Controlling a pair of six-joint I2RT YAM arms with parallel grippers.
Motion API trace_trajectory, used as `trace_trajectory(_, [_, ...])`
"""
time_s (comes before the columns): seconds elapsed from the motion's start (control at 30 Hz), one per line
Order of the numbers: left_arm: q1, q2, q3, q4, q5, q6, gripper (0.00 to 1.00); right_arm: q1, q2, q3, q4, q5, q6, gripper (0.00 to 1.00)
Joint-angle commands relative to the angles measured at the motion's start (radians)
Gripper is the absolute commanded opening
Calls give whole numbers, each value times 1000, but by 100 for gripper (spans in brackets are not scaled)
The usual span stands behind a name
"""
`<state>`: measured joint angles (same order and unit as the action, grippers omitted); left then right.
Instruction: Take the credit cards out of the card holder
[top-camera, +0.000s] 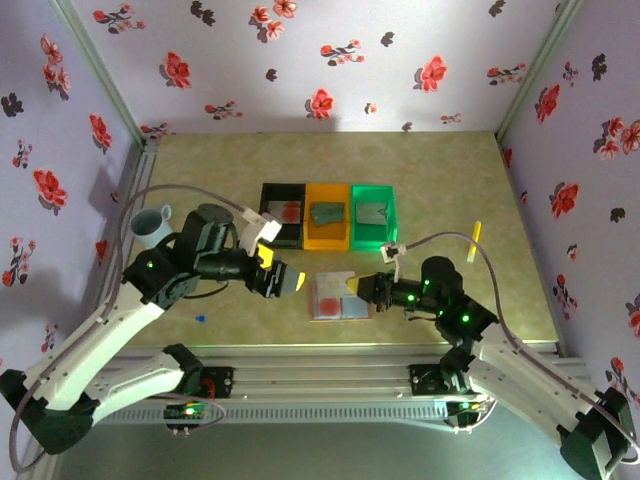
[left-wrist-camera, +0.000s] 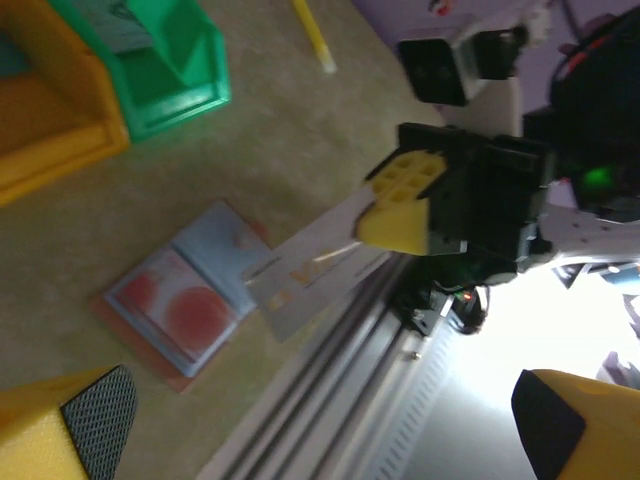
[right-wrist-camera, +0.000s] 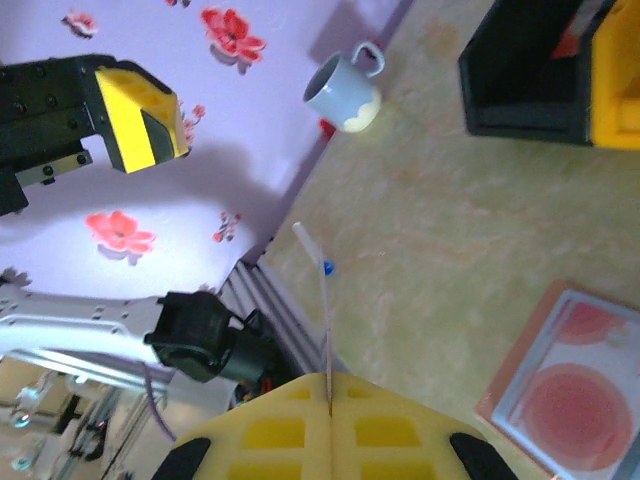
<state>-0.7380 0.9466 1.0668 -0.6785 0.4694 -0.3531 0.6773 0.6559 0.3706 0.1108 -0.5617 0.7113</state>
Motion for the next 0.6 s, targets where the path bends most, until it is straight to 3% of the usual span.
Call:
trace_trajectory(0.0, [24, -6, 20, -14, -115, 52, 100, -23, -12, 66, -100, 77, -47, 0])
trace_trajectory(0.23, [48, -30, -27, 31, -374, 54, 100, -78, -13, 193, -322, 198, -108, 0])
trace_trajectory(0.57, [49, -48, -131, 65, -518, 42, 100, -169, 100, 343, -508, 292, -174, 0])
